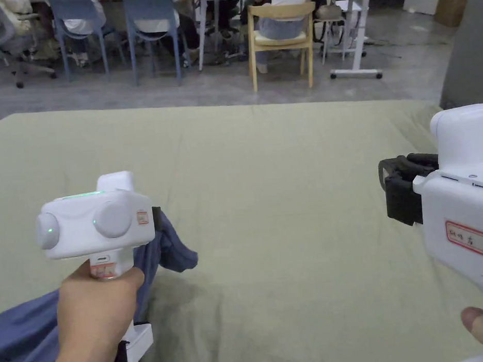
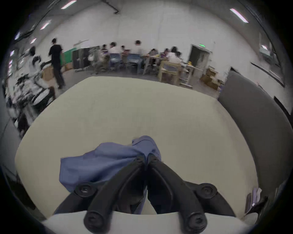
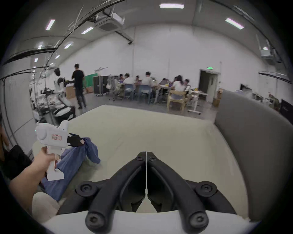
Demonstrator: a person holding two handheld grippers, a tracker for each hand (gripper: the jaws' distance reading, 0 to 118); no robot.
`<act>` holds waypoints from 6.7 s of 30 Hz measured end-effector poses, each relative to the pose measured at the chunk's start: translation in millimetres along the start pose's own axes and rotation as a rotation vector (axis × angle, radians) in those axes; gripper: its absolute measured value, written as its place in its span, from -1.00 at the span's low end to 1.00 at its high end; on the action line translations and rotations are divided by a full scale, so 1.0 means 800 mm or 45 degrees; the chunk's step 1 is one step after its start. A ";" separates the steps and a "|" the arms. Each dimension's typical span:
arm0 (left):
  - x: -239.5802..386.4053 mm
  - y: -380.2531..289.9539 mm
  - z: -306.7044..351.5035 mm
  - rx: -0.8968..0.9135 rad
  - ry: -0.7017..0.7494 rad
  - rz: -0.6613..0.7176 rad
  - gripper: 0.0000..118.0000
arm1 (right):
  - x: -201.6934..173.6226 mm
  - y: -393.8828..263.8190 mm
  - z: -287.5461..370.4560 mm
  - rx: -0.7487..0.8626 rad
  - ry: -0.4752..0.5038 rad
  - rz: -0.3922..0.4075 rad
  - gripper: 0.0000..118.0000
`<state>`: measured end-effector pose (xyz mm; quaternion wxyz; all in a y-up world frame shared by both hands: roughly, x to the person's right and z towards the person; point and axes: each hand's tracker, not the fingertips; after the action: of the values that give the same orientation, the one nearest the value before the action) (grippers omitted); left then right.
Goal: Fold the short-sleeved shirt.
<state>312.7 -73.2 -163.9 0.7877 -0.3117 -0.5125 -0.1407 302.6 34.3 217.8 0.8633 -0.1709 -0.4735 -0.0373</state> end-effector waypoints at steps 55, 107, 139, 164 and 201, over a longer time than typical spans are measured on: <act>-0.133 -0.161 -0.133 -0.442 0.215 0.132 1.00 | 0.033 -0.148 -0.078 -0.430 0.123 -0.132 -0.94; -0.077 0.060 0.123 0.344 -0.114 0.197 -1.00 | 0.184 0.054 -0.145 -0.266 -0.254 0.192 -0.93; -0.060 0.349 0.064 0.279 0.121 0.028 -1.00 | 0.245 0.287 -0.285 -0.374 -0.244 -0.130 -0.93; -0.137 -0.193 -0.015 -0.782 -0.109 -0.321 -1.00 | 0.199 -0.294 -0.137 -1.063 0.006 -0.271 -0.93; -0.023 -0.077 -0.141 -0.294 -0.216 -0.092 1.00 | 0.056 -0.275 -0.067 -0.763 0.308 -0.335 -0.96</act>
<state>352.3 -193.9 -190.5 0.6949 -0.3924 -0.5684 -0.2004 320.4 -185.1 285.9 0.8125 -0.3484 -0.3537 -0.3055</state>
